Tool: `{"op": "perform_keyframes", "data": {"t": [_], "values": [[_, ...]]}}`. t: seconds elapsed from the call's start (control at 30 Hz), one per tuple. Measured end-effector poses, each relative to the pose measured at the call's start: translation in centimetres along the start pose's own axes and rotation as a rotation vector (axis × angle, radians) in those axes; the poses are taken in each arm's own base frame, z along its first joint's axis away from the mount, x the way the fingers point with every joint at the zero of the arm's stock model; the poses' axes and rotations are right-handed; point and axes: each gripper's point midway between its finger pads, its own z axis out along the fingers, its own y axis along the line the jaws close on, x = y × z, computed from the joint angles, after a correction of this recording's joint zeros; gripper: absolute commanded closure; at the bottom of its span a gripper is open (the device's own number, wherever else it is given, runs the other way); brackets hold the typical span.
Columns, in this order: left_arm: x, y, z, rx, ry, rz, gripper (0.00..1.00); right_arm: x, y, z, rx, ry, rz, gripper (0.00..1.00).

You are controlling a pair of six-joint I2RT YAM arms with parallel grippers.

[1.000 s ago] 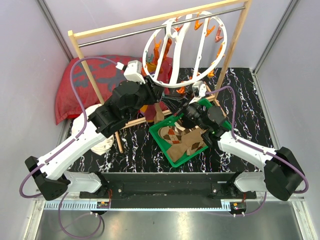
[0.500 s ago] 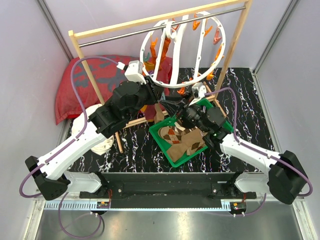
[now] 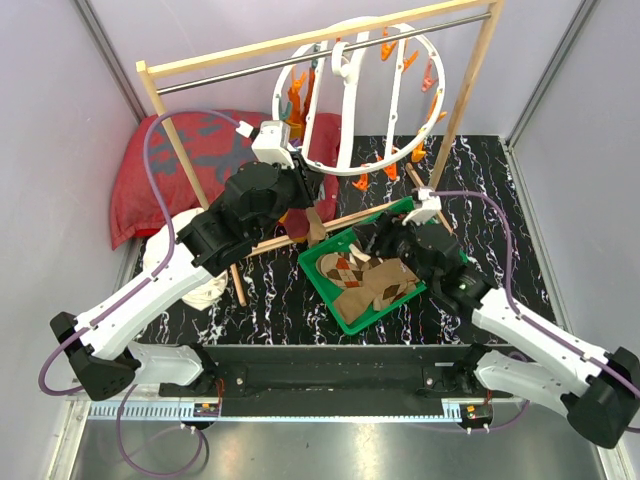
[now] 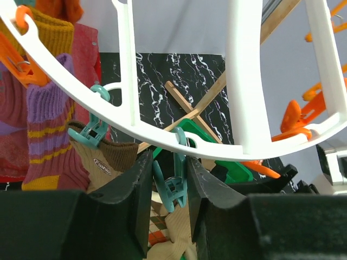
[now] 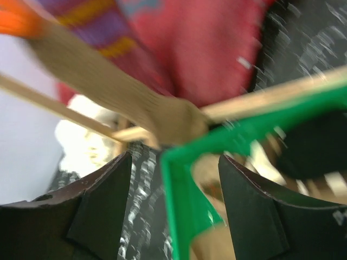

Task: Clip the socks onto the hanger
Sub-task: Pick up the sock from the bin.

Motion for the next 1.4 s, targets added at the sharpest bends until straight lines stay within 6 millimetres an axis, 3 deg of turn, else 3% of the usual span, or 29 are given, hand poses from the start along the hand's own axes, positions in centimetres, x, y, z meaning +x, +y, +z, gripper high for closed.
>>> {"op": "perform_keyframes", "data": {"t": [0.23,0.5,0.67,0.77,0.9,1.03,1.13,1.2,1.4], "values": [[-0.1,0.3,0.0,-0.011,-0.006,0.034,1.00,4.5,-7.6,-2.6,0.348,0.165,0.095,0.27],[-0.1,0.3,0.0,-0.009,-0.007,0.048,1.00,8.0,-16.5,-3.6,0.701,0.288,0.199,0.34],[-0.3,0.3,0.0,-0.008,-0.006,0.054,1.00,10.3,-19.6,-3.7,0.818,0.357,0.245,0.42],[-0.3,0.3,-0.1,-0.008,-0.007,0.056,1.00,11.5,-20.7,-3.6,0.858,0.390,0.272,0.46],[-0.3,0.3,-0.1,-0.008,-0.005,0.056,1.00,12.6,-21.4,-3.3,0.880,0.411,0.299,0.65],[-0.3,0.3,-0.1,-0.008,-0.006,0.056,1.00,12.8,-21.3,-2.9,0.870,0.415,0.317,0.80],[-0.3,0.3,-0.1,-0.008,-0.006,0.056,1.00,12.7,-21.3,-2.8,0.862,0.410,0.313,0.86],[-0.3,0.3,-0.1,-0.008,-0.006,0.056,1.00,12.6,-21.2,-2.8,0.859,0.411,0.307,0.85],[-0.3,0.2,-0.1,-0.004,-0.004,0.055,1.00,12.6,-21.2,-2.8,0.855,0.411,0.308,0.58]]}}
